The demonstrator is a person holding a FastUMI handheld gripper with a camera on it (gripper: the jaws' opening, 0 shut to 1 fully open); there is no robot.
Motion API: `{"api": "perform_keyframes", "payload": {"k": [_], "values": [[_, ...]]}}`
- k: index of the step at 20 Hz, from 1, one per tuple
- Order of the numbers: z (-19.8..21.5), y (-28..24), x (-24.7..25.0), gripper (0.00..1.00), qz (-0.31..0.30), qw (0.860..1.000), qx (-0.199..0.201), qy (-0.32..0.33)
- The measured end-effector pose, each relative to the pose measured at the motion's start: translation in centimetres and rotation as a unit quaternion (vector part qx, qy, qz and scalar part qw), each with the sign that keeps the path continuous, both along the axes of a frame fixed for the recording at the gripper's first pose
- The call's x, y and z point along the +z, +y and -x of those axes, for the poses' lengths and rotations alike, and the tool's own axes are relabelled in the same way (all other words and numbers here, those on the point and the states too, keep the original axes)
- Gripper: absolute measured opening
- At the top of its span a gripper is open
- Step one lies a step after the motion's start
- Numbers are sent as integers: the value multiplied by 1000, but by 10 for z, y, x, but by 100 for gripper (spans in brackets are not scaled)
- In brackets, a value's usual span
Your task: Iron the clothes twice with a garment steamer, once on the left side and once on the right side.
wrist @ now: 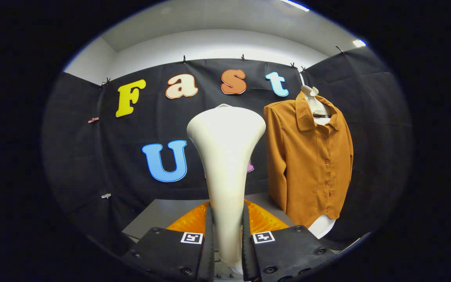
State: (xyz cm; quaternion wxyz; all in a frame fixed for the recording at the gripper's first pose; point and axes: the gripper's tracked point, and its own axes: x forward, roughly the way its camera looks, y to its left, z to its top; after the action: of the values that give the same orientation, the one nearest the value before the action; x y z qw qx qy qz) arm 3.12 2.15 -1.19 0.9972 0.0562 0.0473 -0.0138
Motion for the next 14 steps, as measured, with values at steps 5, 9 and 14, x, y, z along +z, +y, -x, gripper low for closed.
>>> {"api": "perform_keyframes", "payload": {"k": [5,9,14], "values": [[3,22,-6,31,14,1000,4,6],[0,28,-7,31,18,1000,3,12],[-1,29,0,31,22,1000,4,5]]}}
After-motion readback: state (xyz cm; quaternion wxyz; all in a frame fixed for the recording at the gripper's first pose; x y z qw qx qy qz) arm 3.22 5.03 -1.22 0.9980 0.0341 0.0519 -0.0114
